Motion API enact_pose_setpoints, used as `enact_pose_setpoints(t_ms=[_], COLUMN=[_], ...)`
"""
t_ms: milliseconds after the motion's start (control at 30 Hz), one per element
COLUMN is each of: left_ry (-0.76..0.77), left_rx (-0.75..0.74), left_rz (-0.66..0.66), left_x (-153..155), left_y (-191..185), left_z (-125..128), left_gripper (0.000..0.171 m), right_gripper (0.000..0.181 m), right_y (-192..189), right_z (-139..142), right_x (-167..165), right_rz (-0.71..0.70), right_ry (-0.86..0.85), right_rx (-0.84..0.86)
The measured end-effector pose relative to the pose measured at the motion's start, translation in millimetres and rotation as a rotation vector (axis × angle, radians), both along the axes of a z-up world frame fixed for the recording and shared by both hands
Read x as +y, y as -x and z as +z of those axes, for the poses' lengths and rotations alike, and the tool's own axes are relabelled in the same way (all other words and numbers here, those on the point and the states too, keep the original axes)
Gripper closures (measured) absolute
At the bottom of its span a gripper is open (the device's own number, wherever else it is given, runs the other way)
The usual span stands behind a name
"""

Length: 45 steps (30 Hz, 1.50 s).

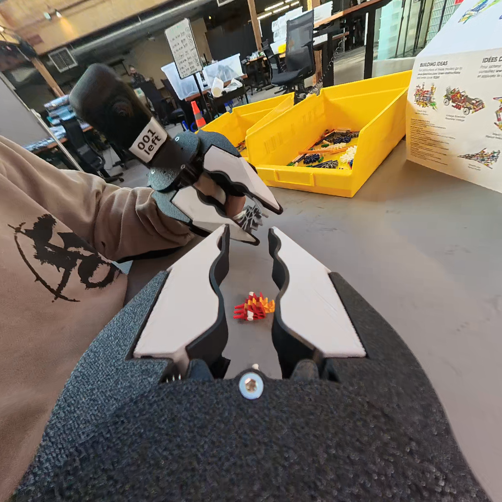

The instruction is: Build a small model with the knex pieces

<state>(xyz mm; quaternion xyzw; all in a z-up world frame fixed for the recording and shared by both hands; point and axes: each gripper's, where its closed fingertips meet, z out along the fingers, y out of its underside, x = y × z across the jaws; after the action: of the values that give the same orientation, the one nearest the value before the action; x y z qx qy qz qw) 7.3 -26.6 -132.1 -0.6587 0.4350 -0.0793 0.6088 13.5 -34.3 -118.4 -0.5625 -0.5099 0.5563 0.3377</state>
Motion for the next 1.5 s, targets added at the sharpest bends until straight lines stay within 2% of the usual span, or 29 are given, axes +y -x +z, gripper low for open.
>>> enact_pose_setpoints(t_ms=[67, 133, 200, 267, 333, 500, 600, 633, 700, 833, 933, 1033, 1133, 1167, 1333, 1500], left_ry=[-0.09, -0.145, -0.189, -0.196, -0.101, 0.328, 0.467, 0.467, 0.429, 0.419, 0.439, 0.475, 0.488, 0.492, 0.494, 0.517], left_rx=[0.081, 0.148, 0.225, 0.222, 0.139, -0.188, -0.225, -0.194, -0.136, -0.126, -0.095, -0.087, -0.075, -0.077, -0.106, -0.19], left_rz=[0.019, 0.039, 0.058, 0.024, -0.049, -0.322, -0.389, -0.389, -0.362, -0.287, -0.23, -0.209, -0.184, -0.178, -0.127, -0.089], left_x=[-1.3, -1.2, 0.4, -3.3, -9.8, -37.0, -46.7, -48.1, -46.2, -35.7, -30.5, -30.5, -28.5, -27.8, -19.2, -11.3], left_y=[-2.8, -4.3, -2.9, -6.1, -11.4, -27.4, -35.8, -37.5, -37.3, -33.8, -32.9, -37.9, -38.7, -38.2, -31.8, -25.2], left_z=[0.9, 0.2, -3.7, -4.4, -6.9, -12.8, -20.8, -25.1, -29.4, -31.8, -38.7, -45.5, -51.4, -52.0, -52.5, -47.1], left_gripper=[0.145, 0.145, 0.145, 0.145, 0.145, 0.146, 0.151, 0.159, 0.163, 0.166, 0.166, 0.166, 0.166, 0.166, 0.166, 0.166], right_gripper=[0.156, 0.167, 0.177, 0.177, 0.178, 0.178, 0.178, 0.178, 0.178, 0.176, 0.161, 0.16, 0.166, 0.176, 0.178, 0.178], right_y=[3.8, 6.3, 6.3, 4.0, -1.0, -22.3, -25.0, -24.3, -24.7, -28.8, -55.2, -73.4, -74.4, -72.6, -67.2, -45.6], right_z=[-2.4, -10.0, -8.7, -10.4, -11.6, -28.3, -37.1, -38.6, -44.4, -48.4, -76.4, -105.0, -118.9, -119.1, -113.9, -70.8], right_x=[-1.2, -4.6, -8.2, -10.7, -10.9, -20.8, -30.7, -34.7, -33.1, -21.3, -22.8, -16.7, -15.3, -10.5, -1.6, 26.1], right_rz=[-0.003, 0.016, 0.037, 0.067, 0.094, 0.228, 0.278, 0.29, 0.278, 0.236, 0.322, 0.336, 0.332, 0.306, 0.237, 0.024], right_ry=[0.054, 0.09, 0.084, 0.032, -0.045, -0.246, -0.293, -0.305, -0.349, -0.34, -0.337, -0.402, -0.425, -0.45, -0.431, -0.234], right_rx=[0.0, -0.025, -0.003, -0.013, -0.019, -0.124, -0.163, -0.167, -0.203, -0.266, -0.473, -0.647, -0.715, -0.715, -0.711, -0.494])
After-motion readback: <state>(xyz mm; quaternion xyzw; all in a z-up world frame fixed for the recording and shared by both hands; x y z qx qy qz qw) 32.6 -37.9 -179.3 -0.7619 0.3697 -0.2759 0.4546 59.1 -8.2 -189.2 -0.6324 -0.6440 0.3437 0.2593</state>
